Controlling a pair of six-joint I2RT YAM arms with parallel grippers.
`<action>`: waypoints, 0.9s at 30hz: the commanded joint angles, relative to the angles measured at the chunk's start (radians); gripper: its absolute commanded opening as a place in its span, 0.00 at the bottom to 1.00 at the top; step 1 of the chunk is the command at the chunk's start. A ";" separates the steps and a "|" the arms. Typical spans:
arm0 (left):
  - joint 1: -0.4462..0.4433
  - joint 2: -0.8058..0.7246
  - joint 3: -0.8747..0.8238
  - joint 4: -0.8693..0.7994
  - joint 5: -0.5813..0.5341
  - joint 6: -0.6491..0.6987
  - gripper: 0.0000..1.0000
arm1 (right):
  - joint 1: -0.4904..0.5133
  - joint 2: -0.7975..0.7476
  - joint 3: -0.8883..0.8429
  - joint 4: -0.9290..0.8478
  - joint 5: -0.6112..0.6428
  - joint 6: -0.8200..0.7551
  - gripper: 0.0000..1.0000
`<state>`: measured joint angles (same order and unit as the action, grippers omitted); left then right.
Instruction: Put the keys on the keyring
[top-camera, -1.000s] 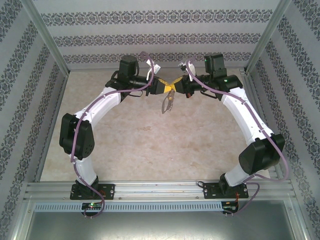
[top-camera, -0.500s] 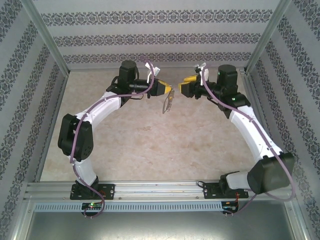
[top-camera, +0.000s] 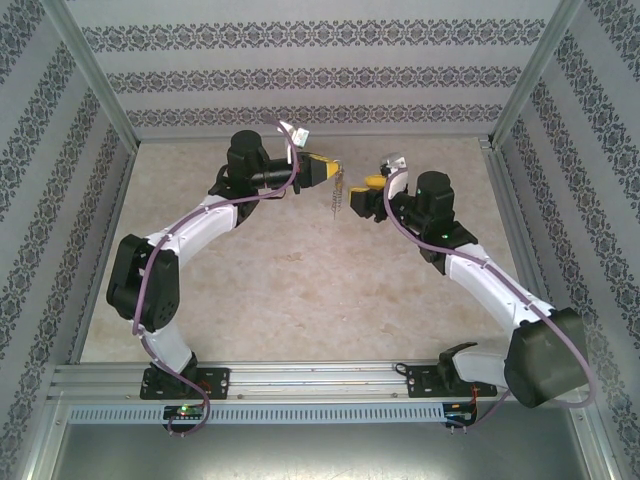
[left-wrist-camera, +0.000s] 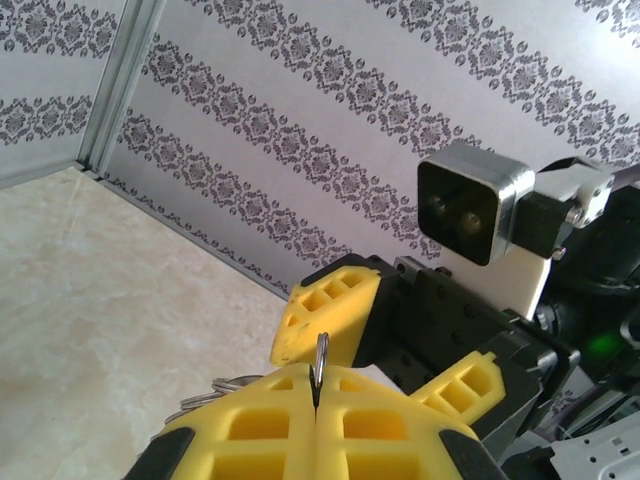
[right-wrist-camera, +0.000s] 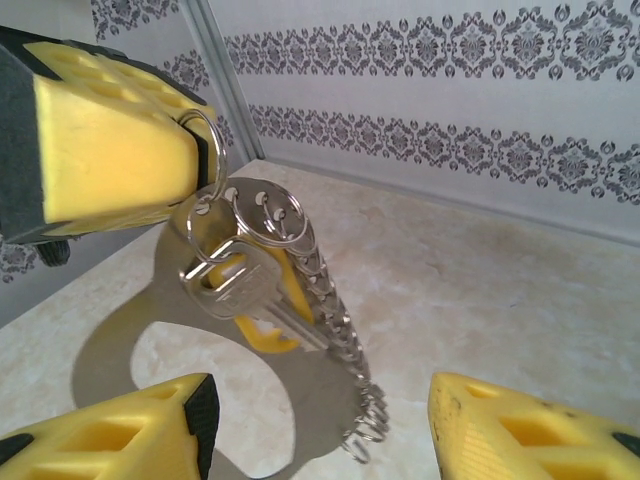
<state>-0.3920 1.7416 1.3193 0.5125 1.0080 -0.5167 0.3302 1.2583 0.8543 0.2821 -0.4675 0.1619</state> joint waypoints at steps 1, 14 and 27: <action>-0.008 -0.037 -0.012 0.145 -0.001 -0.081 0.00 | 0.010 0.018 -0.017 0.118 0.014 0.013 0.58; -0.012 -0.028 -0.006 0.152 0.009 -0.098 0.00 | 0.073 0.089 0.039 0.118 -0.036 -0.019 0.61; -0.020 -0.017 0.004 0.147 0.017 -0.099 0.00 | 0.076 0.149 0.122 0.104 0.006 -0.055 0.59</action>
<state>-0.3939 1.7416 1.3128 0.5957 1.0115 -0.6083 0.3958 1.3964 0.9386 0.3676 -0.4744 0.1383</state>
